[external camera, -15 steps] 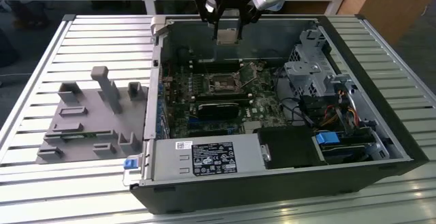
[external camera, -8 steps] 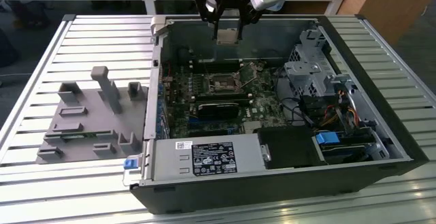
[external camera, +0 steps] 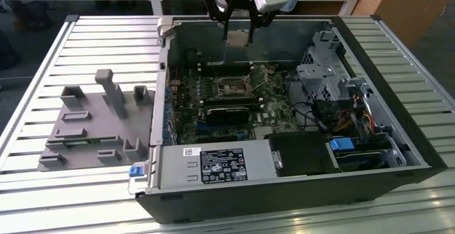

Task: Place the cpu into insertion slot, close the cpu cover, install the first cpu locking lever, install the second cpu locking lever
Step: 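Place the cpu into insertion slot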

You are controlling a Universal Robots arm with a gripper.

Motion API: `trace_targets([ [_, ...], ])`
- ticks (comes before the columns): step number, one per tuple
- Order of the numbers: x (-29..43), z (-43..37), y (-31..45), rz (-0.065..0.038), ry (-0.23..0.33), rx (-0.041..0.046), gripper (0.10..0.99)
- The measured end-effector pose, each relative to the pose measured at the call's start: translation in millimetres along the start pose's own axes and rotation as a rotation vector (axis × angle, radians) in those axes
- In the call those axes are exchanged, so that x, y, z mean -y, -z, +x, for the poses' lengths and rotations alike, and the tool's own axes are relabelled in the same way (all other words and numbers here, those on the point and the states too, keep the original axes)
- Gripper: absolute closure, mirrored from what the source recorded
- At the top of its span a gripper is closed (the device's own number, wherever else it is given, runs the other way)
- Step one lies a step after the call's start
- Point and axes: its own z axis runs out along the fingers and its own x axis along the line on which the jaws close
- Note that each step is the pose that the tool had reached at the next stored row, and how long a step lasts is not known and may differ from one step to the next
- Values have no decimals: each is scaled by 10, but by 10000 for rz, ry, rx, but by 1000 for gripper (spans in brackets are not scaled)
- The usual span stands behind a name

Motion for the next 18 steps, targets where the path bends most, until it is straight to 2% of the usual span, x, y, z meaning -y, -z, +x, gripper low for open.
trace_targets([
  [18, 3, -1, -36, -64, -3256, 290, 557],
])
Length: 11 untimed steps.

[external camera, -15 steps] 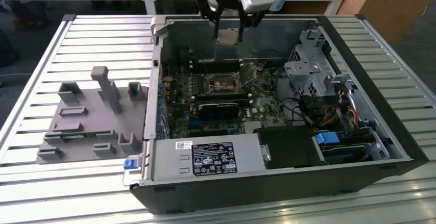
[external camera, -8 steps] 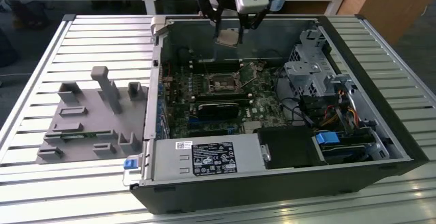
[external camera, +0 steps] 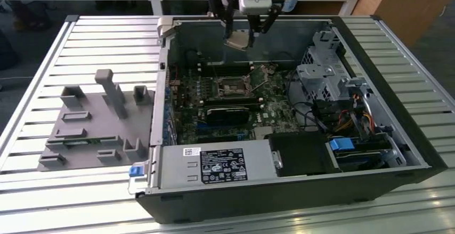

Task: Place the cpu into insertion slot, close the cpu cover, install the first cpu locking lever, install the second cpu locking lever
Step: 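Place the cpu into insertion slot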

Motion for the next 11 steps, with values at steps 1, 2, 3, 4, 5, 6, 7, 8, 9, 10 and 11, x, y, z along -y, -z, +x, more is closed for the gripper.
trace_targets([
  [1, 0, 0, -2, -4, -180, 16, 557],
  [2, 0, 0, -4, -7, -358, 31, 557],
  [3, 1, 0, -6, -11, -549, 49, 557],
  [4, 1, 0, -8, -15, -732, 65, 557],
  [5, 1, 0, -10, -18, -913, 81, 557],
  [6, 1, 0, -12, -22, -1091, 97, 557],
  [7, 1, 0, -13, -25, -1270, 113, 557],
  [8, 2, 0, -15, -29, -1450, 129, 557],
  [9, 2, 0, -17, -33, -1628, 145, 557],
  [10, 2, 0, -18, -36, -1808, 161, 557],
  [11, 2, 0, -20, -39, -2002, 179, 557],
])
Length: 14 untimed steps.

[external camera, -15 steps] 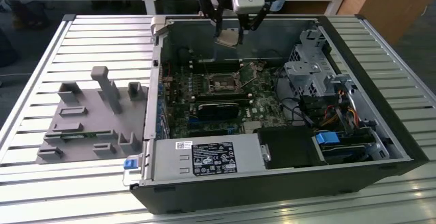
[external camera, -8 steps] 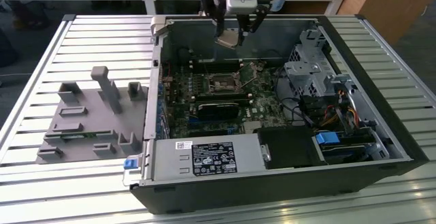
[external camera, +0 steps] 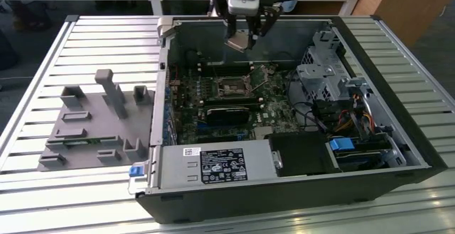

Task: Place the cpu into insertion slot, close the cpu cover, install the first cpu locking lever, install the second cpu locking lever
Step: 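Place the cpu into insertion slot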

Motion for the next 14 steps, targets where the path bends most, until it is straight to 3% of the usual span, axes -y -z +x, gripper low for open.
trace_targets([
  [13, 4, -1, -45, -38, -2297, 212, 557],
  [14, 5, -1, -62, -40, -2771, 262, 557],
])
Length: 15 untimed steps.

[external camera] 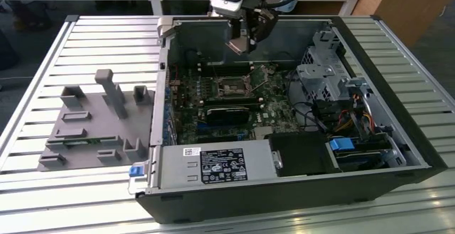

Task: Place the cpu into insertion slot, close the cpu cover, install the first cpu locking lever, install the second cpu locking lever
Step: 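Place the cpu into insertion slot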

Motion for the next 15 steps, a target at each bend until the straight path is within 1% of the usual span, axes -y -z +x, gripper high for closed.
trace_targets([
  [5, 3, 0, -41, 63, -306, 129, 557],
  [7, 4, 1, -56, 83, -412, 154, 557],
  [9, 5, 1, -72, 81, -573, 169, 557],
  [15, 8, 1, -110, 74, -1520, 256, 557],
])
